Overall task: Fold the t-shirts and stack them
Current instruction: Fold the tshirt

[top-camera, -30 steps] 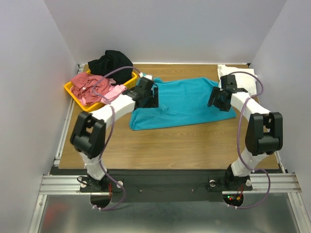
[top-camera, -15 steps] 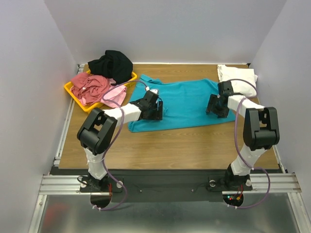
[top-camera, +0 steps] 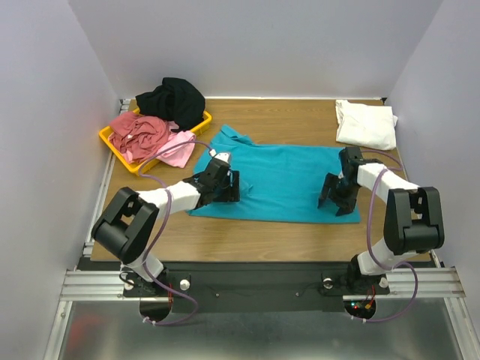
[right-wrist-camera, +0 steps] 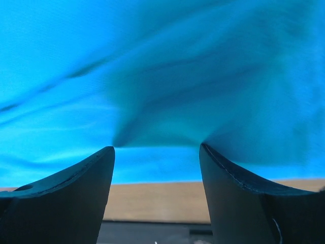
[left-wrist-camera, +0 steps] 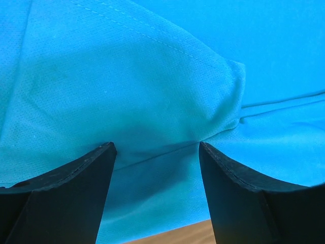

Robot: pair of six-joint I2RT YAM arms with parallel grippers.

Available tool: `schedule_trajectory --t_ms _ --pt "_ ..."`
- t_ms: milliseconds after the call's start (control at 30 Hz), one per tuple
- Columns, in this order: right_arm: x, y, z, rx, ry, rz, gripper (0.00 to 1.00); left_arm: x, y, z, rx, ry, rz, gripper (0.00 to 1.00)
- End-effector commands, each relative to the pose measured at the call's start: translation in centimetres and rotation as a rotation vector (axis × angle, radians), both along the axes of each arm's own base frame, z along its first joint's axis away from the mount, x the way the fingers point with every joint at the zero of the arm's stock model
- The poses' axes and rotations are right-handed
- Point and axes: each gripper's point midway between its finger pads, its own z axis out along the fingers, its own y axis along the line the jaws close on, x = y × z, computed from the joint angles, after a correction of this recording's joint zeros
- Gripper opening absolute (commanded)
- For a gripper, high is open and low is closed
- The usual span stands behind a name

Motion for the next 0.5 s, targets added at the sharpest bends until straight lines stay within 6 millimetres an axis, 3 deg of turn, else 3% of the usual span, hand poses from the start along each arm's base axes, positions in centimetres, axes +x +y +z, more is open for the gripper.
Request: schedule_trajectory --t_ms 0,133,200,300,367,467 --pt "-3.5 0.5 1.3 0.041 0.099 -0.030 0.74 -7.7 4.1 -5.0 0.117 0.264 0.043 0.79" --pt "-3.6 0.3 2.9 0.032 0.084 -0.025 0.74 -9.4 4.7 -4.2 0.096 0.290 0.074 0.79" --pt "-1.8 0.2 4.5 0.022 0.022 -0.023 0.74 -9.1 4.2 -2.3 0.058 0.251 0.077 0.80" --pt "1.5 -0.6 6.4 -0.026 -0.054 -0.024 0.75 -6.6 3.1 1.8 0.020 0.157 0.083 0.84" --pt "4.0 -0.9 7.7 -0.044 -0.106 -0.016 0.76 -4.8 2.6 3.5 0.025 0.106 0.091 0.86" --pt "6.5 -1.1 7.2 -0.063 -0.124 0.003 0.76 -1.4 0.9 5.4 0.032 0.049 0.085 0.89"
